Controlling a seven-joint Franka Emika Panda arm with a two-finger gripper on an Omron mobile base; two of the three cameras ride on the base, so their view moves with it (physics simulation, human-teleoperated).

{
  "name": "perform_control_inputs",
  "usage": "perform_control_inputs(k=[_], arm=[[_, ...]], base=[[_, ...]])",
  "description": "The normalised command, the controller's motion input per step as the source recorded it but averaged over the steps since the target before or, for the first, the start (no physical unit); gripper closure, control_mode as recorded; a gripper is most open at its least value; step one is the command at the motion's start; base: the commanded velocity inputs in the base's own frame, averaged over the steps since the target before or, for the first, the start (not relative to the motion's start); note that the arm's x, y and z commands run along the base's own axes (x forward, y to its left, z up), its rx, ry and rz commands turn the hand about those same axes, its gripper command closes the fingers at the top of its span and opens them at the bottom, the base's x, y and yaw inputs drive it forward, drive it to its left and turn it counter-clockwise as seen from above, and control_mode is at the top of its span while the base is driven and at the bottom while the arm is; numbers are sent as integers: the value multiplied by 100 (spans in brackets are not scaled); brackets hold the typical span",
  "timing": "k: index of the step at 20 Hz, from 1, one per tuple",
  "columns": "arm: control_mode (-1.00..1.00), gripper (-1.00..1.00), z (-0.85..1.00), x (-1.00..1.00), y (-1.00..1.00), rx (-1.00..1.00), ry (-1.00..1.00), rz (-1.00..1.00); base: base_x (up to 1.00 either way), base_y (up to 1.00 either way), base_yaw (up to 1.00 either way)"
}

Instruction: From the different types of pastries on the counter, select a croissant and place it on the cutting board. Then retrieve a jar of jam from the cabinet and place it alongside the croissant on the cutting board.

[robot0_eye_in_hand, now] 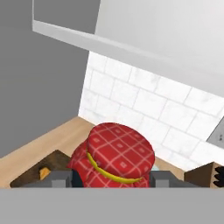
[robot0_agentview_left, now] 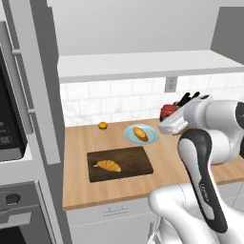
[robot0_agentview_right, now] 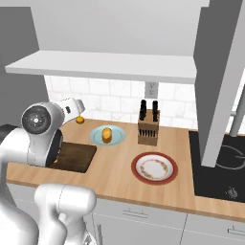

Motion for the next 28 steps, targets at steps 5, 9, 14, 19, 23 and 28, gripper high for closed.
perform_control_inputs(k=[5,9,14,19,23,28], arm=[[-100,100,-45,4,2,-3,-4,0],[-100,100,-100,23,8,-6,-22,0],[-100,100,-42,8,1,1,-4,0],[-100,100,-93,40,-5,29,-21,5],[-100,100,-44,12,-4,13,-11,8],[-100,100,-8,15,0,0,0,10]], base=[[0,0,0],[0,0,0],[0,0,0],[0,0,0],[0,0,0],[0,0,0]])
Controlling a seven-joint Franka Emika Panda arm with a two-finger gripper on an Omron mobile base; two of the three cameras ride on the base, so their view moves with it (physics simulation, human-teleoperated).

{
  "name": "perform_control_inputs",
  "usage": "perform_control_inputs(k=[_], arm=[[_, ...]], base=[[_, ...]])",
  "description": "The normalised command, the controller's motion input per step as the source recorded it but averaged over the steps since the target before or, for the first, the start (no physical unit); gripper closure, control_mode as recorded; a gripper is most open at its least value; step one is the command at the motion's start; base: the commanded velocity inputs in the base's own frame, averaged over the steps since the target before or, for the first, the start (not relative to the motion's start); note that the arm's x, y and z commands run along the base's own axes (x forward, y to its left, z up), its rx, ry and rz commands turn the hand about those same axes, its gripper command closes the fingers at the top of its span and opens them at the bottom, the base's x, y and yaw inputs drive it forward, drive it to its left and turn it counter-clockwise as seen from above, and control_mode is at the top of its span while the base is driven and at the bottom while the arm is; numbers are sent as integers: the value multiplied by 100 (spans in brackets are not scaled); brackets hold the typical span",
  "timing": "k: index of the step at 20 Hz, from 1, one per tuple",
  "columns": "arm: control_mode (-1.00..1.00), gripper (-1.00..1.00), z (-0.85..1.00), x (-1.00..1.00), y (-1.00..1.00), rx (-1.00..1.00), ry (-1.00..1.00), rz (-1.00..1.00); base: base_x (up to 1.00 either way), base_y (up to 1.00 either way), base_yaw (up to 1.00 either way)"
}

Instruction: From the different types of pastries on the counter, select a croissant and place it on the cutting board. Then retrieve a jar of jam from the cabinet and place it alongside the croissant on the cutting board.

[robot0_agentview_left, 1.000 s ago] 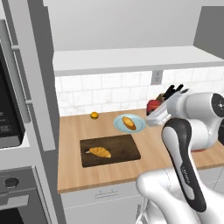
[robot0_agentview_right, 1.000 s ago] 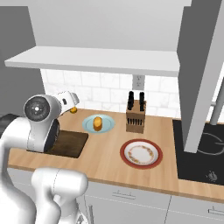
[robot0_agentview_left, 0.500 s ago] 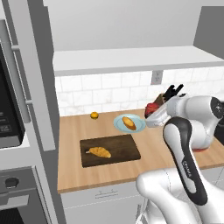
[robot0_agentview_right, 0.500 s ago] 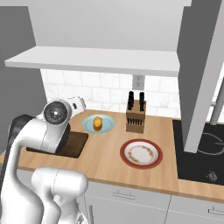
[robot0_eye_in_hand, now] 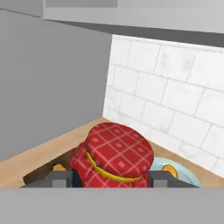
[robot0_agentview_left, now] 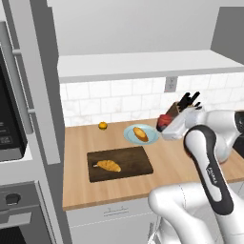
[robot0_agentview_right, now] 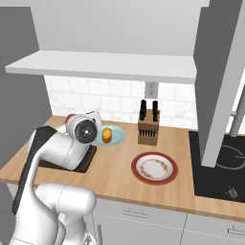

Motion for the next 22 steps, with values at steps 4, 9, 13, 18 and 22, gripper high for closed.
perform_control_inputs(k=[4,9,13,18,22], arm=[[-100,100,-49,31,15,-2,-13,32],[-100,100,-19,6,19,-3,-7,22],[-100,100,-6,-8,58,-20,-23,5],[-100,100,-1,-5,52,-21,-21,-12],[-100,100,-65,27,0,-3,1,0]], base=[[0,0,0],[0,0,0],[0,0,0],[0,0,0],[0,0,0]])
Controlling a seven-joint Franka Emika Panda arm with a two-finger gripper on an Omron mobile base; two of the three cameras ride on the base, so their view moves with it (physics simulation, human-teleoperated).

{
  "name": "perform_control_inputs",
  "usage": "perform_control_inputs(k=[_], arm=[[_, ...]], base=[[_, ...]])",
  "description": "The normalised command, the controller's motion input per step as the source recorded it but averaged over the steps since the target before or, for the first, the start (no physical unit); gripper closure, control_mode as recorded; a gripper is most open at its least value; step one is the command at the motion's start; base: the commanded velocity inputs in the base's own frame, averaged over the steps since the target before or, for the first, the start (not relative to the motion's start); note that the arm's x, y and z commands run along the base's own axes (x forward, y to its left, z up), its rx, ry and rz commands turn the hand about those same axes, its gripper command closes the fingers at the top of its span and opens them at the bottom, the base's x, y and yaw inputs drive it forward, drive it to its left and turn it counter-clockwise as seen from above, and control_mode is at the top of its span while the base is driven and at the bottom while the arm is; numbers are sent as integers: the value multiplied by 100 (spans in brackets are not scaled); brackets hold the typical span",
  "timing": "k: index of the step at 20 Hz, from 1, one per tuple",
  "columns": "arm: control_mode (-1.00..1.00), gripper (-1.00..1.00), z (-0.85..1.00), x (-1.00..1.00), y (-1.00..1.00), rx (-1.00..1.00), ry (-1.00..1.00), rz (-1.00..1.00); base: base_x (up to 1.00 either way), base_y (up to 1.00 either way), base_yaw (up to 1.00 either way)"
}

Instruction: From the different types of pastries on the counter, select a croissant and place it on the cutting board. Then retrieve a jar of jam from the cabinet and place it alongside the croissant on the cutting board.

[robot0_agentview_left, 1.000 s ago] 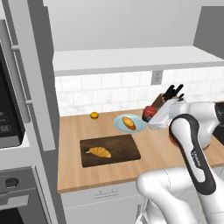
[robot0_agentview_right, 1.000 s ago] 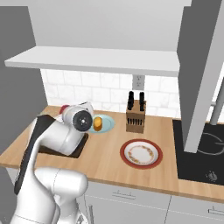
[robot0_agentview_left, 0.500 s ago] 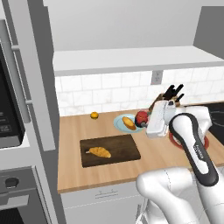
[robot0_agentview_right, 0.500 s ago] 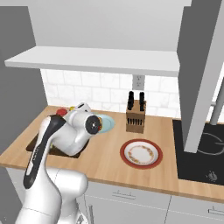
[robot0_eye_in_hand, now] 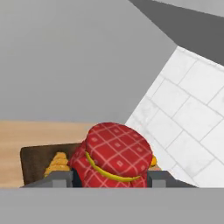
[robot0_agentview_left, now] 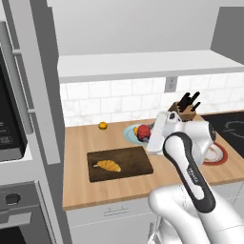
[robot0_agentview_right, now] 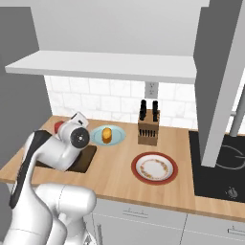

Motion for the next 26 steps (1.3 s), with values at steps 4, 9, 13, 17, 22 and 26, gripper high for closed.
perform_control_inputs(k=[4,9,13,17,22,26], arm=[[-100,100,-100,50,0,-7,0,0],[-100,100,-41,8,0,-1,0,1],[-100,100,-100,0,11,0,1,0],[-100,100,-86,5,16,0,0,4],[-100,100,-60,4,7,9,0,0],[-100,100,-100,36,24,17,1,1]], base=[[0,0,0],[0,0,0],[0,0,0],[0,0,0],[0,0,0],[0,0,0]])
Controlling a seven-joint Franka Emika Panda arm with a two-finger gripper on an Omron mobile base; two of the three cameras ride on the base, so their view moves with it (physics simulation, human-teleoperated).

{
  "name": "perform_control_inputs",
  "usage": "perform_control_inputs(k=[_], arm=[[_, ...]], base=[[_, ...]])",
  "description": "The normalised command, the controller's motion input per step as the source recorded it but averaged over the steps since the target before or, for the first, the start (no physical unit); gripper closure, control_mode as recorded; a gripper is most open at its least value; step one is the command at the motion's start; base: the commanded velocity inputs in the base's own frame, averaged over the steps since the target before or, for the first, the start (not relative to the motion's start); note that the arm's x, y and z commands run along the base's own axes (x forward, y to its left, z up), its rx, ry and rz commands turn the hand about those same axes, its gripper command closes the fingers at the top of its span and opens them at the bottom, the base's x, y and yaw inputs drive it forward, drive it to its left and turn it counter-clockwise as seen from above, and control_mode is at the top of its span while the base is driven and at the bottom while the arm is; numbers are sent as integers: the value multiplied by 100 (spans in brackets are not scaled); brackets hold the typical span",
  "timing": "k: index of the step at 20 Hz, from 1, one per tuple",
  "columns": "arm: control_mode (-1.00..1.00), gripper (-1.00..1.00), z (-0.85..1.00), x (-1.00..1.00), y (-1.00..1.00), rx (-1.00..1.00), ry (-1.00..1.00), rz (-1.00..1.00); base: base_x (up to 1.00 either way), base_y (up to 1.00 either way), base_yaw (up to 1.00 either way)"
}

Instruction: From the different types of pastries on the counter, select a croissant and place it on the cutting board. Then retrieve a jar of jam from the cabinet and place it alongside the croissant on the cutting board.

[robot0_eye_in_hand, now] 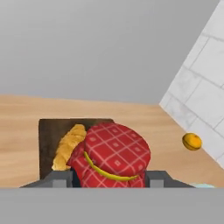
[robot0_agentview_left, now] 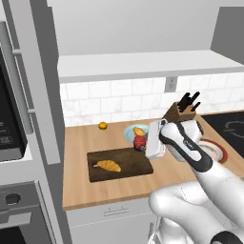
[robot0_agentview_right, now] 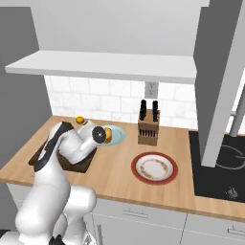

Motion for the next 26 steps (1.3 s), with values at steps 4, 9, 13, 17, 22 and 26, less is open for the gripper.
perform_control_inputs(k=[4,9,13,17,22,26], arm=[[-100,100,-14,0,4,1,0,1],[-100,100,-96,22,44,5,0,0],[-100,100,-52,23,21,4,0,0],[-100,100,-52,28,6,0,-1,0],[-100,100,-46,24,18,0,6,3],[-100,100,-66,34,29,0,0,4]], base=[[0,0,0],[0,0,0],[0,0,0],[0,0,0],[0,0,0],[0,0,0]])
